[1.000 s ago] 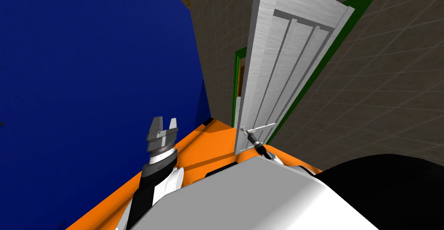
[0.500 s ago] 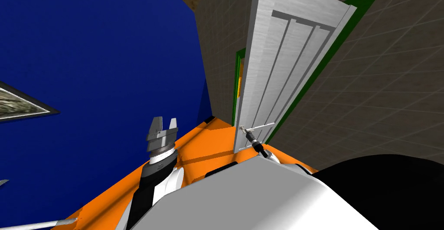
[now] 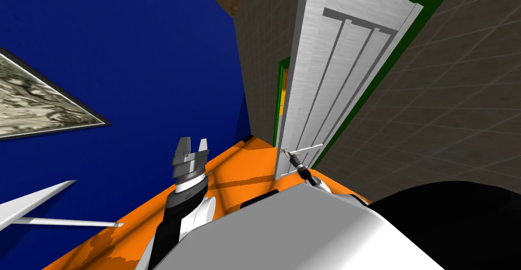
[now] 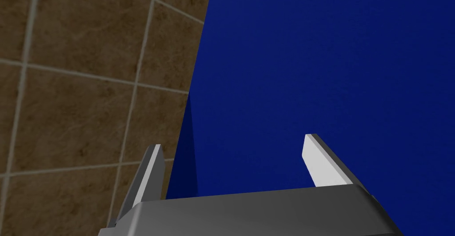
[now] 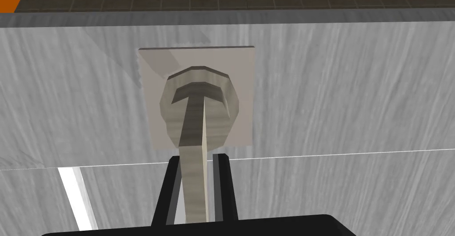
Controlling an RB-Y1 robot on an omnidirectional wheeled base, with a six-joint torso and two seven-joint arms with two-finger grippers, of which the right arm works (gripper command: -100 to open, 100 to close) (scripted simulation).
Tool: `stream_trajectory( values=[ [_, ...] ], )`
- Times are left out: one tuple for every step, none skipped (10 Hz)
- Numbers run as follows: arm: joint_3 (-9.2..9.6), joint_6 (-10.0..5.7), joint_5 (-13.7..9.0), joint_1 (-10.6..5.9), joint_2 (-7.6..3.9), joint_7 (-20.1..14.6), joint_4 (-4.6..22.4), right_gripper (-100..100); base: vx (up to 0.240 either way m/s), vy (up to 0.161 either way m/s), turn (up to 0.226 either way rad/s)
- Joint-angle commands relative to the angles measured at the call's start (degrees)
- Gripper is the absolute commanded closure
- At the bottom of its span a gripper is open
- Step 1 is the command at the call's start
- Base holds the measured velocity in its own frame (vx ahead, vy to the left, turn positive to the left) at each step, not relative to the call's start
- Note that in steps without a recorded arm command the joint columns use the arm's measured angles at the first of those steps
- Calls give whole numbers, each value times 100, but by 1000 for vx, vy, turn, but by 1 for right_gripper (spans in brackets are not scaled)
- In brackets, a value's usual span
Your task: Pull the door open
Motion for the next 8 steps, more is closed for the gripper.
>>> stream_trajectory(
  values=[
    [-3,-206,59,66,-59,-55,123,100,-150,-26,75],
    [-3,-206,59,66,-59,-55,123,100,-112,-25,41],
    [-6,-332,111,141,-117,-128,142,100,-113,-30,99],
    [-8,-395,137,178,-147,-164,151,100,-122,-64,115],
    [-10,-457,163,215,-176,-200,161,100,-102,-52,81],
    [-12,-517,188,251,-204,-235,170,100,-85,-49,76],
    [-15,-628,234,316,-255,-299,187,100,-118,-35,120],
    [-18,-720,272,371,-298,-352,201,100,-151,-54,111]
  ],
)
